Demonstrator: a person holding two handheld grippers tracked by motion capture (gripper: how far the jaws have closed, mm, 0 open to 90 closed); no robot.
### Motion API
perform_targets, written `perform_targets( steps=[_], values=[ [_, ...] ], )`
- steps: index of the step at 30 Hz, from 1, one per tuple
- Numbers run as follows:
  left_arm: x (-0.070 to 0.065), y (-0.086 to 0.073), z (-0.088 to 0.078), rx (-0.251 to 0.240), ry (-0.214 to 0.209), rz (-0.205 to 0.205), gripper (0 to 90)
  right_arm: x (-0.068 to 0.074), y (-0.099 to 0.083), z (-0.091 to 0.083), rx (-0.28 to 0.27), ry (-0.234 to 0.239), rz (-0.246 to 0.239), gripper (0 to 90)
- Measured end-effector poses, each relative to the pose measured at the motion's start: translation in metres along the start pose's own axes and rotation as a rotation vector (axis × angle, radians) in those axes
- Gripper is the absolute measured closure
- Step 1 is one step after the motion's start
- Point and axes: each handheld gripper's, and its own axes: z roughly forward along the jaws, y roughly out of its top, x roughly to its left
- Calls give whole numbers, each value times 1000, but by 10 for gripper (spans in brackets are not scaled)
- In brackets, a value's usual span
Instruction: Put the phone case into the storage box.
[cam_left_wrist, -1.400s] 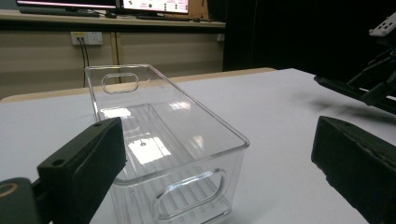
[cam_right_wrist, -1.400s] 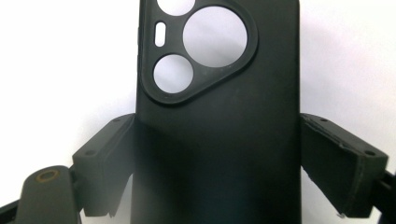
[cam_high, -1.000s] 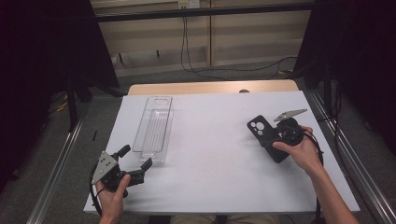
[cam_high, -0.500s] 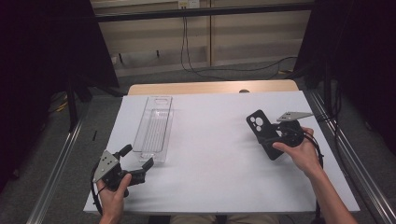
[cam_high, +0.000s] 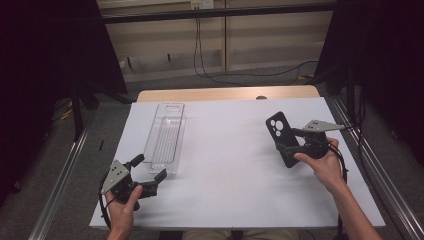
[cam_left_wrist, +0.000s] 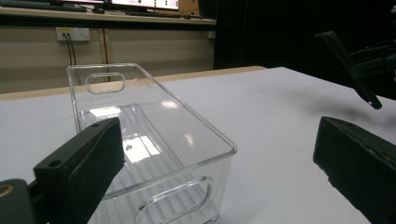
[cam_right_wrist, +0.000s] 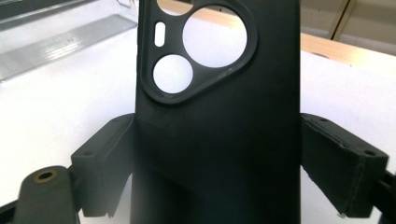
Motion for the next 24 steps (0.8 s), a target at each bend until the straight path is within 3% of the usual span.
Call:
perform_targets(
  steps=[7,10,17,24],
  values=[
    [-3,2,1,-4,-8,-2,21,8,-6,-2,-30,22,-15,144],
    [-4,2,2,1,-11,-7,21,13,-10,-1,-18,33,-31,143],
    [-8,3,2,2,-16,0,21,20,-17,0,-89,92,-26,143],
    [-11,7,4,-7,-51,-13,35,29,-18,-6,-127,143,-28,142]
  ],
)
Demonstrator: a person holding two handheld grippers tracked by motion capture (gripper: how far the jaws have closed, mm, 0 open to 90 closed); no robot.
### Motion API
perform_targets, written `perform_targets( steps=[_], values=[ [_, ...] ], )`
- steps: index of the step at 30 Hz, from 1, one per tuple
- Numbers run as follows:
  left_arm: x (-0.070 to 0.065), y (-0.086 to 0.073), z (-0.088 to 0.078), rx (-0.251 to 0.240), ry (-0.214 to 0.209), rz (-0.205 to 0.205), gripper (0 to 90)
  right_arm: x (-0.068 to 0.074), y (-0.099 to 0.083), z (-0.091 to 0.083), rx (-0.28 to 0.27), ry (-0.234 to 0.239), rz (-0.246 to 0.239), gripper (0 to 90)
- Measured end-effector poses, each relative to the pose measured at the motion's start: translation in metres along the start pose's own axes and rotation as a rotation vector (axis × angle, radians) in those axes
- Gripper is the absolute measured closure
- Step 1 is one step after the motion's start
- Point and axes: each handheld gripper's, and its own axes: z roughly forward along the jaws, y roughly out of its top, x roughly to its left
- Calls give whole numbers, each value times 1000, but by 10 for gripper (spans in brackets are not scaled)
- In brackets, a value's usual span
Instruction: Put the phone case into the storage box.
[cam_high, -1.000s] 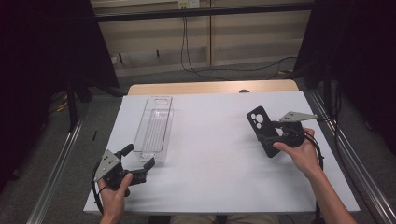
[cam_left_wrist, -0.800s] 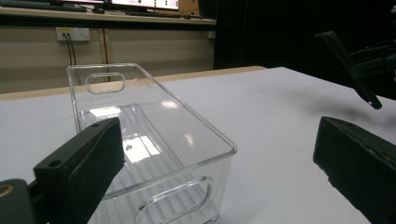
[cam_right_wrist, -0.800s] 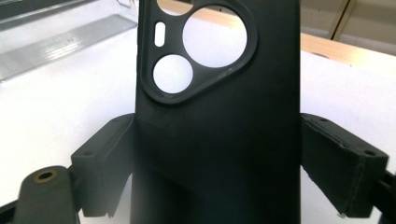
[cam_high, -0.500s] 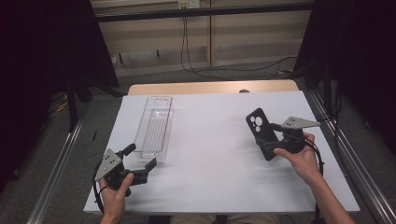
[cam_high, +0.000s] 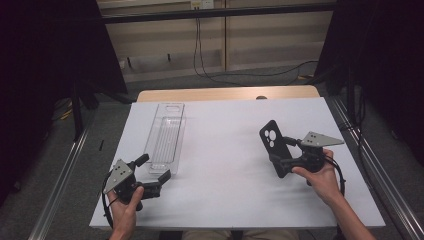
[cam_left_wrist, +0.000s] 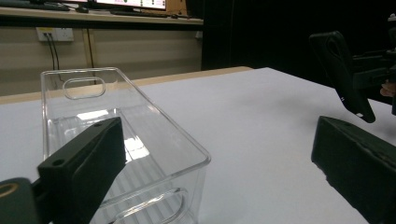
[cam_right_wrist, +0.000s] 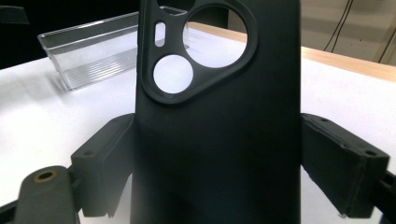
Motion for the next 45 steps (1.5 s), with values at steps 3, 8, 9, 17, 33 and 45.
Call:
perform_targets(
  steps=[3,8,9,17,33,45],
  values=[
    [-1,1,2,-2,-13,-10,36,2,0,-1,-14,13,-4,142],
    [-4,2,5,20,-33,1,36,7,0,1,0,32,-18,141],
    [-4,3,4,40,-44,21,36,8,0,2,-3,40,-28,141],
    [-8,4,12,45,-104,11,42,16,2,4,-22,84,-27,142],
    [-22,14,32,68,-257,16,22,34,7,10,-33,144,-51,141],
    [-37,21,59,97,-372,55,27,44,9,15,-33,185,-63,141]
  ],
)
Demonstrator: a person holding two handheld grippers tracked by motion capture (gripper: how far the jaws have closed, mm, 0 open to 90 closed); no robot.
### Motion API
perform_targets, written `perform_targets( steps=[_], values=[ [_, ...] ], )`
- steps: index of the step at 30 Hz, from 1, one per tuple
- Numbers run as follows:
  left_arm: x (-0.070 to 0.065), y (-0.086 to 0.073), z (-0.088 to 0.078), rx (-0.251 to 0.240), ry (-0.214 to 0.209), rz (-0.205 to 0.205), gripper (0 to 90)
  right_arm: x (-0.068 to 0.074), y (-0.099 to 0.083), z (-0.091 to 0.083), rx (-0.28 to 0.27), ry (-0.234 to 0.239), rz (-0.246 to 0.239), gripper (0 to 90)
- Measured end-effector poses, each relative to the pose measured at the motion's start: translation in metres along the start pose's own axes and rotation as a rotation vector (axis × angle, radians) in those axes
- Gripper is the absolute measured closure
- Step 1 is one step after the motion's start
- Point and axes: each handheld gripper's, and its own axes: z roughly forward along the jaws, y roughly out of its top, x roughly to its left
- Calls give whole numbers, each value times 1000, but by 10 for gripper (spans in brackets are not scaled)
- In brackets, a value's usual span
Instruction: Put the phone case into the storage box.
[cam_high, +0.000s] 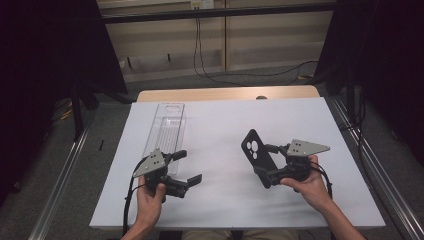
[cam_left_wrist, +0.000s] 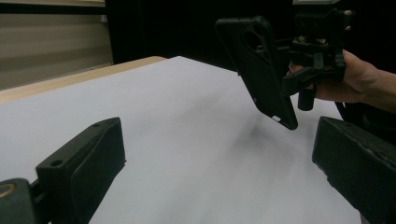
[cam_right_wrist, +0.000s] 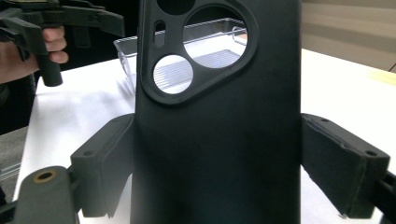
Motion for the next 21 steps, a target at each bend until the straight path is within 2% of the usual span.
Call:
perform_targets(
  steps=[3,5,7,10,11,13,14,17,18,19,21],
  values=[
    [3,1,9,-12,-15,-12,20,2,1,2,-3,5,-3,141],
    [3,2,12,-25,-10,-41,18,3,1,2,-4,6,-1,141],
    [4,4,15,-15,-7,-32,18,3,2,3,-1,16,0,141],
    [3,8,21,-16,-31,-27,15,4,2,4,-9,30,2,141],
    [2,9,24,-23,-31,-28,15,4,2,5,-10,30,-1,140],
    [3,11,28,-36,-59,-4,11,4,3,5,-14,36,5,141],
    [2,13,32,-51,-52,-6,9,5,3,4,-13,38,6,141],
    [3,19,41,-46,-73,-2,4,6,3,4,-20,46,4,140],
    [1,20,44,-66,-58,-1,5,6,4,4,-22,45,5,141],
    [2,21,45,-63,-94,9,7,6,4,4,-25,47,6,140],
    [2,24,50,-52,-113,29,17,6,4,4,-32,51,7,141]
  ],
)
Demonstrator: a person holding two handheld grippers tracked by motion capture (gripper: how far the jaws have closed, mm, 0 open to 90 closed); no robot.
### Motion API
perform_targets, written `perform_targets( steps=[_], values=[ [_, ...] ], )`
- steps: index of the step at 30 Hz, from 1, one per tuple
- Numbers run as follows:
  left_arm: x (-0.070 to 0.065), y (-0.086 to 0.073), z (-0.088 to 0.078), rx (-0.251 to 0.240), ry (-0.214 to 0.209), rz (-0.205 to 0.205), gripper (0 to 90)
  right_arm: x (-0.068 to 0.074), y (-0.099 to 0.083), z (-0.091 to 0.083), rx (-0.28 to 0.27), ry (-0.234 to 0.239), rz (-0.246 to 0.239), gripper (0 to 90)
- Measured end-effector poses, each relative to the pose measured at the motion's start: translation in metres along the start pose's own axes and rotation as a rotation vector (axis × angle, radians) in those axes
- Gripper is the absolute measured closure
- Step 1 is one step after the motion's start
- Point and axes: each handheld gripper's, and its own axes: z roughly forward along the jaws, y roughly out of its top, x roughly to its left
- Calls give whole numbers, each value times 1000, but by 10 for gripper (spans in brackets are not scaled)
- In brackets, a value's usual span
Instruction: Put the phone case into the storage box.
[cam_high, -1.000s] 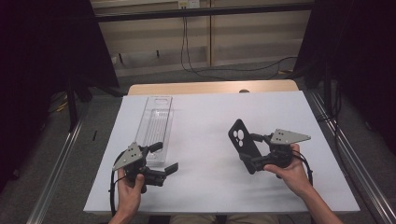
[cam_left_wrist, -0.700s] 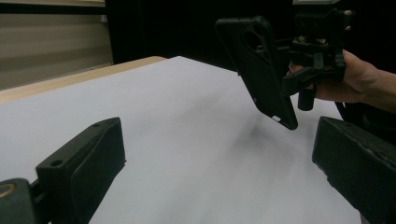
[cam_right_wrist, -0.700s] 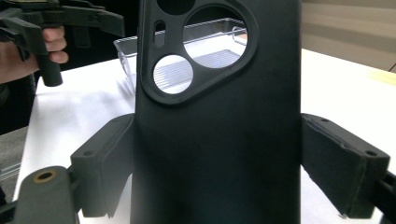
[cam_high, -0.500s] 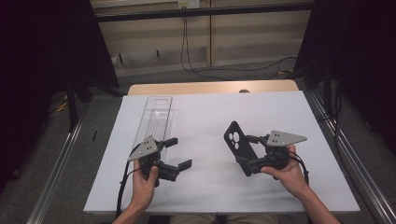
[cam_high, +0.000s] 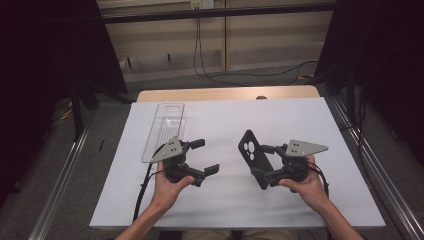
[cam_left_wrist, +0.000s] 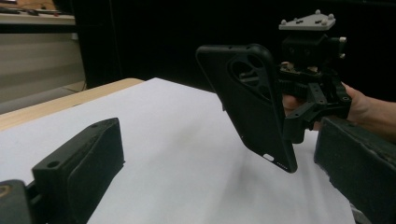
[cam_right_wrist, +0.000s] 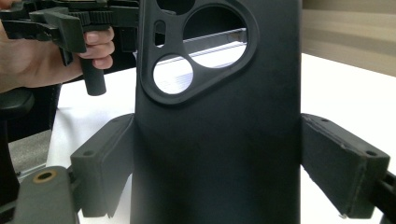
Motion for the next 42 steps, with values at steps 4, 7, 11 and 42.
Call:
perform_targets(
  steps=[4,7,11,42],
  values=[
    [1,5,10,-13,-54,18,14,-1,-1,0,-4,4,-2,141],
    [3,8,19,2,-51,15,7,-1,-1,0,-4,6,-3,141],
    [2,7,28,5,-92,3,16,0,-1,1,-10,21,-7,141],
    [0,10,32,3,-241,20,10,14,-2,17,1,183,-30,139]
  ],
)
